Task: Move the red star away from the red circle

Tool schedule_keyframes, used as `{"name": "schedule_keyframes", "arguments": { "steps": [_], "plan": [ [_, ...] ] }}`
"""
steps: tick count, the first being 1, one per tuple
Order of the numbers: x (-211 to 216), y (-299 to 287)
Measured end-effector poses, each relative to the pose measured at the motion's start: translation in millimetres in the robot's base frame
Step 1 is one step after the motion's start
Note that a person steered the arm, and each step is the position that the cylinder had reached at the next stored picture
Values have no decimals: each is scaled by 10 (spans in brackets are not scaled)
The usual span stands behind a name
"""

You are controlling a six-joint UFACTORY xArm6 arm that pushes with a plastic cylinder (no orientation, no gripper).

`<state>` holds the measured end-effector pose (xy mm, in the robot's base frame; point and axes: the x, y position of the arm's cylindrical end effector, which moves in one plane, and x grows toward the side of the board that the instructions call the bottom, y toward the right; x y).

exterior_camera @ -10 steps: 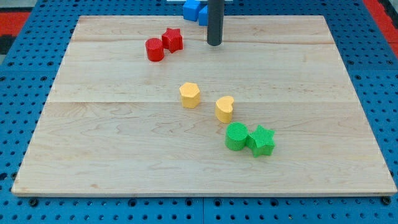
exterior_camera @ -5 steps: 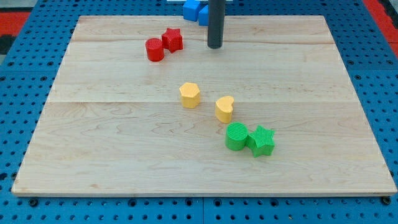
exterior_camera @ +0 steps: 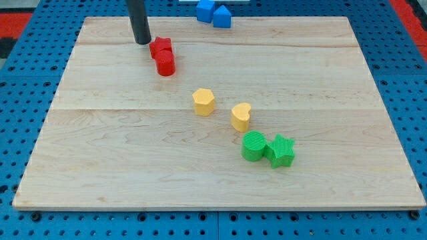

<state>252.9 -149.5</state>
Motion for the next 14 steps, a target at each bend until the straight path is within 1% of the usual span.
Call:
{"name": "schedule_keyframes", "arguments": {
  "steps": [1, 2, 3, 4, 5, 7, 8, 9, 10, 11, 12, 13, 14],
  "plan": [
    [-41, 338],
    [291, 577],
    [746, 577],
    [854, 707],
    [854, 834],
    [856, 874],
    [944, 907],
    [1209, 1063],
    [1437, 555],
    [1548, 153],
    [1579, 411],
    [1347, 456],
    [770, 436]
  ]
}}
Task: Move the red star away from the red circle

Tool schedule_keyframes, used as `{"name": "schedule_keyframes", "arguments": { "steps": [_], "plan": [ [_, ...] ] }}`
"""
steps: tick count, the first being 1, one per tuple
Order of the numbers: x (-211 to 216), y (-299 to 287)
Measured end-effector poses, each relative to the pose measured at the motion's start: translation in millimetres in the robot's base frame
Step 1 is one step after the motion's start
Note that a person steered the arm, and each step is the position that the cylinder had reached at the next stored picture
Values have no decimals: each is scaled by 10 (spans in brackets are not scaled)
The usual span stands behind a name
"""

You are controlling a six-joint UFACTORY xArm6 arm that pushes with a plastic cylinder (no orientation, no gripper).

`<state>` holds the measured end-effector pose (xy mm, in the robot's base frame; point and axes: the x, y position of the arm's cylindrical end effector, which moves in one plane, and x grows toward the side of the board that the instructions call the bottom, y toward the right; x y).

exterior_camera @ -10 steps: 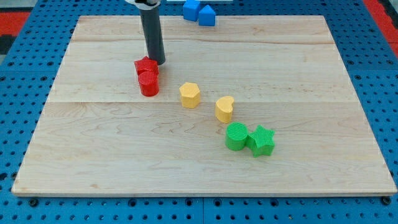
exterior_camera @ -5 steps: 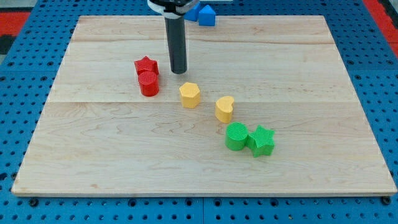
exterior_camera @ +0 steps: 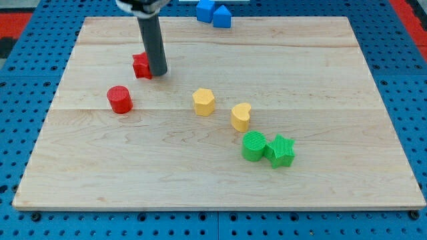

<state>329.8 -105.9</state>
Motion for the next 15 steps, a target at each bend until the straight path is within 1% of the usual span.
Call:
{"name": "schedule_keyframes", "arguments": {
  "steps": [1, 2, 3, 5, 9, 10, 11, 12, 13, 14, 15],
  "plan": [
    [-273, -326],
    [278, 22],
    [246, -134],
    [-120, -770],
    [81, -692],
    [-114, -778],
    [96, -578],
    [-215, -442],
    [-719, -533],
    [-809, -819],
    [-648, -806]
  ]
}}
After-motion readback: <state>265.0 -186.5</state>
